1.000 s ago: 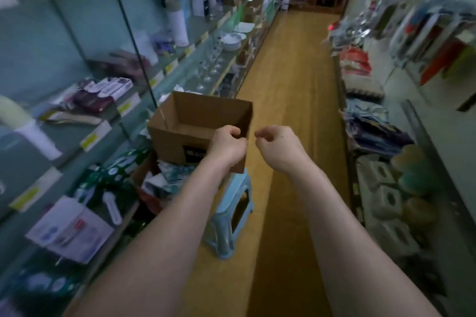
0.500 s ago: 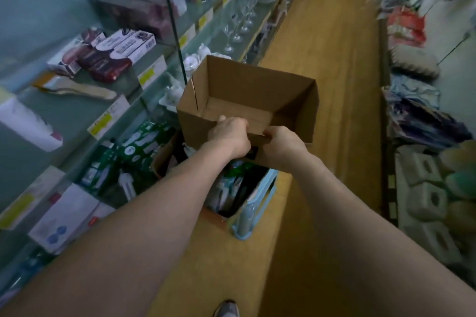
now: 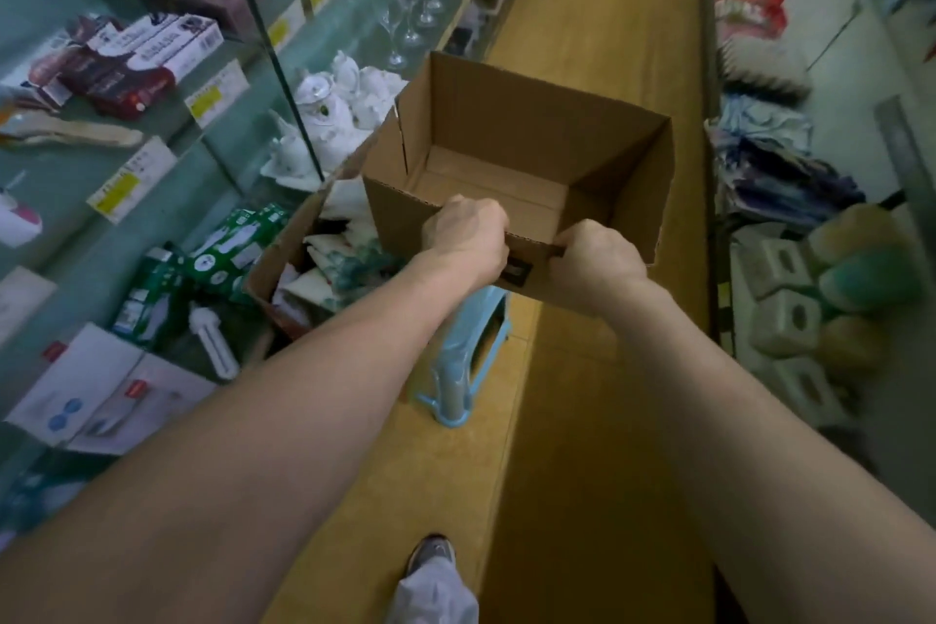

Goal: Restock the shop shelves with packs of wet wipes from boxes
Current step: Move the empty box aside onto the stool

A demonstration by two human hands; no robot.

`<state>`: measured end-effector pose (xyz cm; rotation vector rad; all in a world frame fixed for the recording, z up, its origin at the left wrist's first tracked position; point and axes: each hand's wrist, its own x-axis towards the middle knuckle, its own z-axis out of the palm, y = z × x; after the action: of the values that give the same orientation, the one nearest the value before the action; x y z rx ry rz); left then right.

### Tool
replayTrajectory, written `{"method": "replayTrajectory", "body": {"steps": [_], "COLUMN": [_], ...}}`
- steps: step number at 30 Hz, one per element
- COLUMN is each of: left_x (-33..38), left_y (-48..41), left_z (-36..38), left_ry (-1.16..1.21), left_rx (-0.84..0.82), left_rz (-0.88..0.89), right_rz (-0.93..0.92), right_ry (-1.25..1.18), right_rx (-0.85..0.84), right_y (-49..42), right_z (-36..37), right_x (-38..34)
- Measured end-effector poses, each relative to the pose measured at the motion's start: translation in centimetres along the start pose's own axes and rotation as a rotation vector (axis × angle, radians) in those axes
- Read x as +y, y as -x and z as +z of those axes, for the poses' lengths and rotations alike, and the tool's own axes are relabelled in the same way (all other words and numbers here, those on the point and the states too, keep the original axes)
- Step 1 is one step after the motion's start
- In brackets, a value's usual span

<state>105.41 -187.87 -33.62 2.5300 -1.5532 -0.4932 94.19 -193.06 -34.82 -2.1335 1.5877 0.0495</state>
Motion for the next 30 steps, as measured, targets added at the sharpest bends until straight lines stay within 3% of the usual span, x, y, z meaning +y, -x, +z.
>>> {"method": "replayTrajectory", "body": {"steps": [7, 13, 21, 30], "left_x": [10.9, 13.0, 2.4, -16.2], "left_y": [7.4, 12.8, 17.6, 17.2], "left_z": [6.6, 15.5, 26.0, 36.0], "left_ry": [0.006, 0.034, 0.126, 0.098], "left_rx": [-0.097, -0.321, -0.577, -0.588], "left_rz": [0.169, 0.173, -0.085, -0.297], "right_rz": [0.147, 0.187, 0.098, -0.087], "right_ry": [0.059, 0.124, 0.21, 0.17], "right_rx": [0.016, -0.197, -0.547, -0.686], "right_y": [9.2, 13.6, 14.4, 12.2], "right_z": [-2.8, 1.8, 16.0, 35.5], "right_x": [12.8, 20.3, 19.4, 11.9]}}
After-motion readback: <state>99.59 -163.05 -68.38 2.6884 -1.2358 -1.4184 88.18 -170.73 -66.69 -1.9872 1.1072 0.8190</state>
